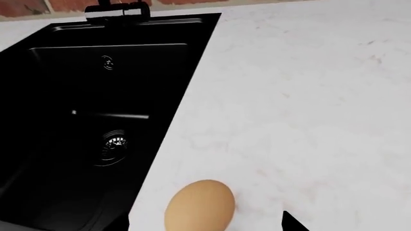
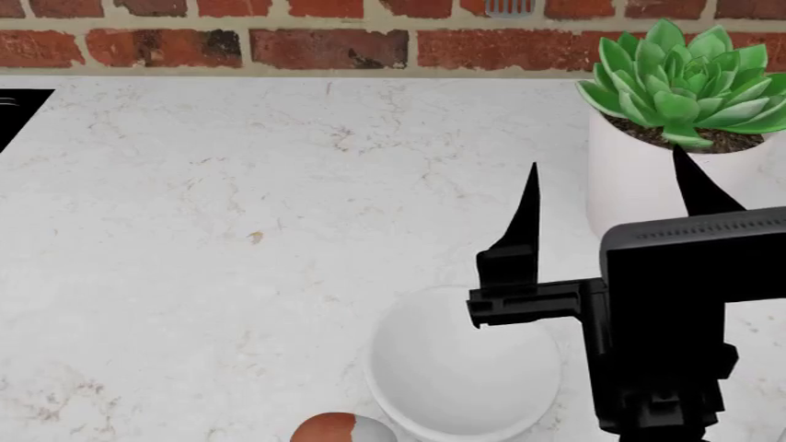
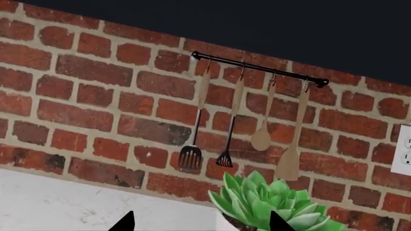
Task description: Place the eggs and milk next to the bowl.
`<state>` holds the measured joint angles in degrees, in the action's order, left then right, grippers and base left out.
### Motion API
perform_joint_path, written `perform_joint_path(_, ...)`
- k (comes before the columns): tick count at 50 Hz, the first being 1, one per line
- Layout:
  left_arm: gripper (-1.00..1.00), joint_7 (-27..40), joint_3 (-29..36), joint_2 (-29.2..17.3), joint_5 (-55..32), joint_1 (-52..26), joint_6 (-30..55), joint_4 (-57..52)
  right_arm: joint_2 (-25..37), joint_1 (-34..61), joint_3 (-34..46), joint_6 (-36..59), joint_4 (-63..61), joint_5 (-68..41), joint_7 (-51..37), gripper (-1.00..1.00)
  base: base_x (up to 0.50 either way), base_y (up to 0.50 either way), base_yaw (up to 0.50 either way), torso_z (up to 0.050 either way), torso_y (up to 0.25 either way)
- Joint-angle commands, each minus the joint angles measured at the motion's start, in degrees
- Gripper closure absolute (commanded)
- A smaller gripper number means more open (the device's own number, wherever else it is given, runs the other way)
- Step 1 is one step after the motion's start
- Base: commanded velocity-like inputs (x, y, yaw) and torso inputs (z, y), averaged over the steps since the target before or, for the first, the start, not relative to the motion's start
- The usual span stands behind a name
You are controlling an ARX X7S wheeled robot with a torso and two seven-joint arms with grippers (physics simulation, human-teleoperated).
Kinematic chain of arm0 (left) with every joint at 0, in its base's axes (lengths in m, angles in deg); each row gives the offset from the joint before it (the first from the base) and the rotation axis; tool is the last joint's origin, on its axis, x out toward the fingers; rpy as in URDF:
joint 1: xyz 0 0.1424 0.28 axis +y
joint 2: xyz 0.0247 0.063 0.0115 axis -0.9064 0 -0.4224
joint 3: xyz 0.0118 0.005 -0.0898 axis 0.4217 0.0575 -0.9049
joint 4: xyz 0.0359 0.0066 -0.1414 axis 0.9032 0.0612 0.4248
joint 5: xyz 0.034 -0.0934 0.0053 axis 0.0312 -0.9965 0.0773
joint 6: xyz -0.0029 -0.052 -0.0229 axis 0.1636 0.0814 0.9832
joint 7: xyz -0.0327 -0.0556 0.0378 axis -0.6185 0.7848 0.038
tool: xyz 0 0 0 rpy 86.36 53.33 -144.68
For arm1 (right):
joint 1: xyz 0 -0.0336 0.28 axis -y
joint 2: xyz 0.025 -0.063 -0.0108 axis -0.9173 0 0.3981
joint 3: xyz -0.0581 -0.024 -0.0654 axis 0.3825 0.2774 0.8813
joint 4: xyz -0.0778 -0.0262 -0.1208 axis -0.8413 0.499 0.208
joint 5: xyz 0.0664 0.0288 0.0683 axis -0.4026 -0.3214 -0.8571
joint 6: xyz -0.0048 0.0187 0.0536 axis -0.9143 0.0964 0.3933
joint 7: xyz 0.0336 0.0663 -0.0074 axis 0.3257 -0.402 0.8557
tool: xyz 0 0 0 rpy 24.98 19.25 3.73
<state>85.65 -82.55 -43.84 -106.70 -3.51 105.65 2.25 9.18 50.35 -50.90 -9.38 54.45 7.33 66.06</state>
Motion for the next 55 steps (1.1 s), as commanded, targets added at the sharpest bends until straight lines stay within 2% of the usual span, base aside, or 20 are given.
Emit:
perform_joint_path(1, -1.0, -3.2, 2.1, 2.5, 4.6, -1.8, -0.6, 4.3, -0.7, -0.1, -1.4, 0.3, -0.5, 0.9, 1.1, -1.0, 0.0, 0.0, 0.0, 0.0, 0.0)
perform_joint_path(30, -1.0, -7.9, 9.3, 5.3, 12.0, -5.3, -6.2, 15.7, -0.2, 1.0, -0.8, 2.4, -1.4, 0.6, 0.4, -1.0, 0.0, 0.0, 0.0, 0.0, 0.0)
perform_joint_path(55, -1.0, -8.3, 9.4, 6.4, 13.0, -4.4, -8.2, 20.8, 0.0, 2.2, 0.2, 3.1, -1.0, 0.6, 0.1, -1.0, 0.0, 0.0, 0.0, 0.0, 0.0)
